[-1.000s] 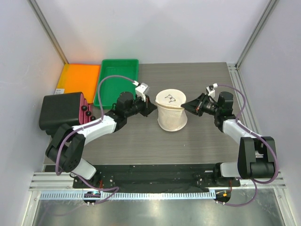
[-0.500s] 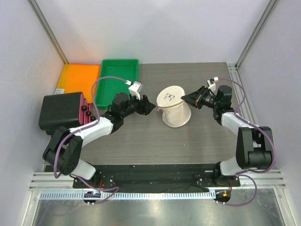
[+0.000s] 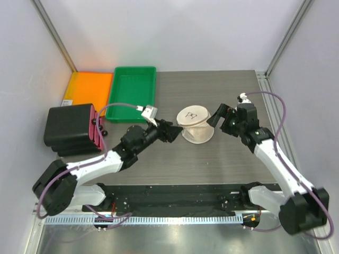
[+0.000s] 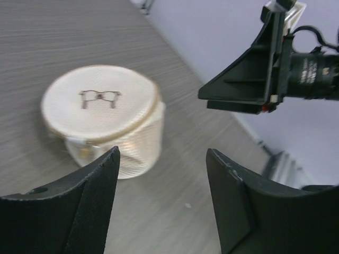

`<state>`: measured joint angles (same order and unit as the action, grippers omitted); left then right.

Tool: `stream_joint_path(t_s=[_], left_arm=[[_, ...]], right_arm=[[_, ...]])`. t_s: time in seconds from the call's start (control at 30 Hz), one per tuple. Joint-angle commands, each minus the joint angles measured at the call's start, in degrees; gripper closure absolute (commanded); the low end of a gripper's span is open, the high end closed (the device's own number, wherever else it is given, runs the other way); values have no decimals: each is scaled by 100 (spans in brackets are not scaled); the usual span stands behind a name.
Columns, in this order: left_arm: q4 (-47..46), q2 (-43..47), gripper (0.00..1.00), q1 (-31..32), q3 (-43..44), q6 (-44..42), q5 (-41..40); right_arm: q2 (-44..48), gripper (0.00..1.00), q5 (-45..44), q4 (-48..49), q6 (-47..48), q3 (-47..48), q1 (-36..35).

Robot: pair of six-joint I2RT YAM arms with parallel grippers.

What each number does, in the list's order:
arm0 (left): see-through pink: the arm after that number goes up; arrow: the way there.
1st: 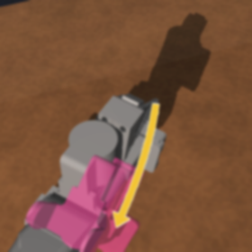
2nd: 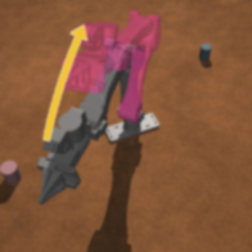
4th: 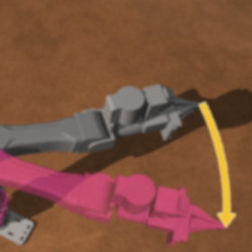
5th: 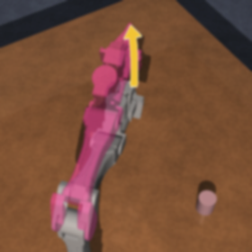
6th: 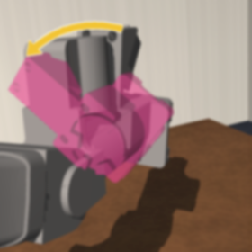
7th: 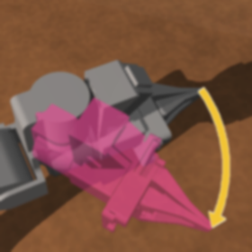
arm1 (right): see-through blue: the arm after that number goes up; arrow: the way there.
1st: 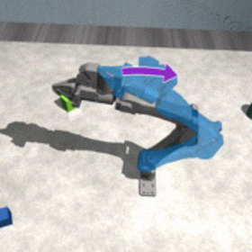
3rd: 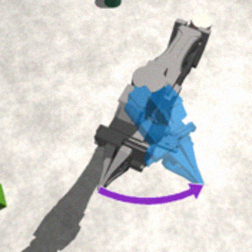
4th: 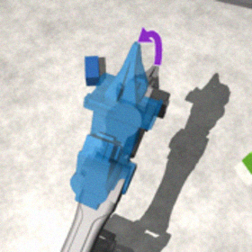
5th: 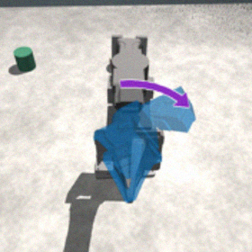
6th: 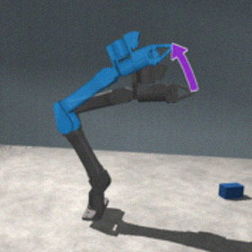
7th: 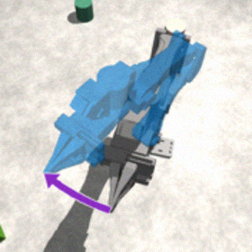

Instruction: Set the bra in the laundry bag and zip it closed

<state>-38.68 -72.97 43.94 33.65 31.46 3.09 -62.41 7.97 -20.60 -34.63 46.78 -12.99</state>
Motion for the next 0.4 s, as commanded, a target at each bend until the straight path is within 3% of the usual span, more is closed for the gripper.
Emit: stream_joint_path(t_s=[0.0, 0.2, 0.3, 0.37], left_arm=[[-755, 861, 30, 491, -647, 1157, -976], [-633, 2425, 22, 1037, -2385, 2117, -1004], [24, 3813, 11, 1072, -3037, 2574, -872], [999, 5174, 6, 1081, -3223, 2716, -811]], right_arm=[[1098, 0, -991, -911, 212, -608, -501], [2230, 0, 318, -112, -702, -2163, -819], [2811, 0, 783, 468, -913, -2831, -828], [3286, 0, 1074, 1003, -1036, -3253, -819]])
